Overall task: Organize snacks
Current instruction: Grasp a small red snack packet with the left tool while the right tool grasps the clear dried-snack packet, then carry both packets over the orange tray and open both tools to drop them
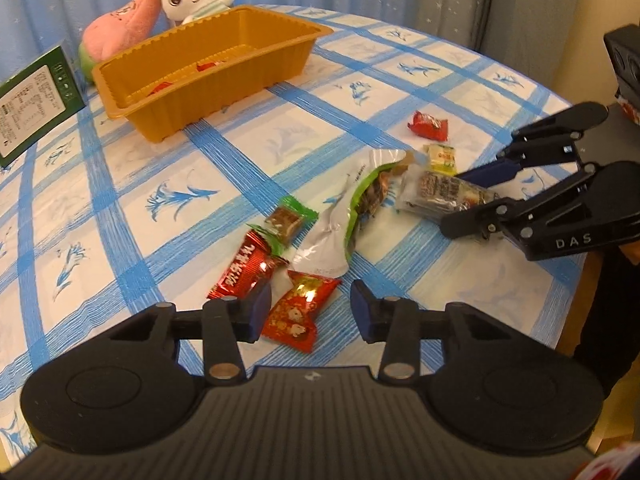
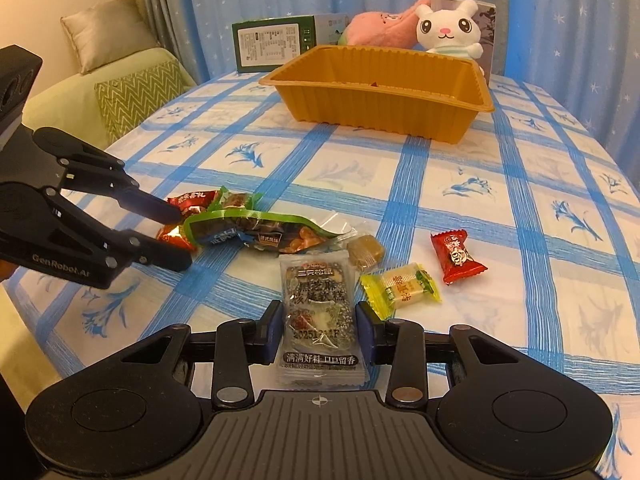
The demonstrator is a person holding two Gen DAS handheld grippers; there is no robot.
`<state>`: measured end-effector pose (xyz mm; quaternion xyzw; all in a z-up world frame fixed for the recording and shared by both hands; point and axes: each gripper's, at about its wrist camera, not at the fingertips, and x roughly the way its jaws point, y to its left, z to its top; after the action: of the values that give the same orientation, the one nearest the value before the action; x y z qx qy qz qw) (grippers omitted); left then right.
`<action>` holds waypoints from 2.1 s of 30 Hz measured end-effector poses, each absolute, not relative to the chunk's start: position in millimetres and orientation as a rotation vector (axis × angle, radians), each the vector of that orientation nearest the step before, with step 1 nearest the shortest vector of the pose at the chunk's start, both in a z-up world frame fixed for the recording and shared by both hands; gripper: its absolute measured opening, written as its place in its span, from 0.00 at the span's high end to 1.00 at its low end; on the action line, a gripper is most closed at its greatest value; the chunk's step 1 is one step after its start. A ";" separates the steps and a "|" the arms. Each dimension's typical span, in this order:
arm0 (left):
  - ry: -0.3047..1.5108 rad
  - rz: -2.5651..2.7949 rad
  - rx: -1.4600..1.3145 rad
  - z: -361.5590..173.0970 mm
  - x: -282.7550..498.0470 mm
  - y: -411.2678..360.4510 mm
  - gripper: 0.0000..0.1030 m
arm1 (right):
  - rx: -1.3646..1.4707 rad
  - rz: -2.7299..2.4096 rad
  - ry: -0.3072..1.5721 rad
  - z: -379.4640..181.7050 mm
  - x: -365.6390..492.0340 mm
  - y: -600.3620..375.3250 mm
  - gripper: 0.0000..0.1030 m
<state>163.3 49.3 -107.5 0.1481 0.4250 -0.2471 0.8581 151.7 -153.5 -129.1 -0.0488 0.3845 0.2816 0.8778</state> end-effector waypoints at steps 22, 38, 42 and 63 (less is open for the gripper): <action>0.910 -0.319 0.161 -101.4 148.3 46.9 0.82 | -0.073 0.545 0.810 -125.7 153.6 -152.0 0.63; 0.797 -0.196 -0.028 -62.5 167.8 54.3 0.82 | -0.029 0.488 0.666 -88.1 156.8 -163.5 0.63; 0.787 -0.187 -0.041 -55.3 178.9 48.4 0.82 | -0.017 0.480 0.650 -78.0 166.9 -164.5 0.63; 0.711 -0.143 -0.083 -28.3 256.8 39.8 0.82 | 0.039 0.461 0.576 -29.4 256.2 -168.7 0.63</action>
<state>256.8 39.8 -28.3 -0.0405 0.3477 -0.0697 0.9341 256.2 -168.7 -29.4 0.0192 0.2816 0.2254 0.9325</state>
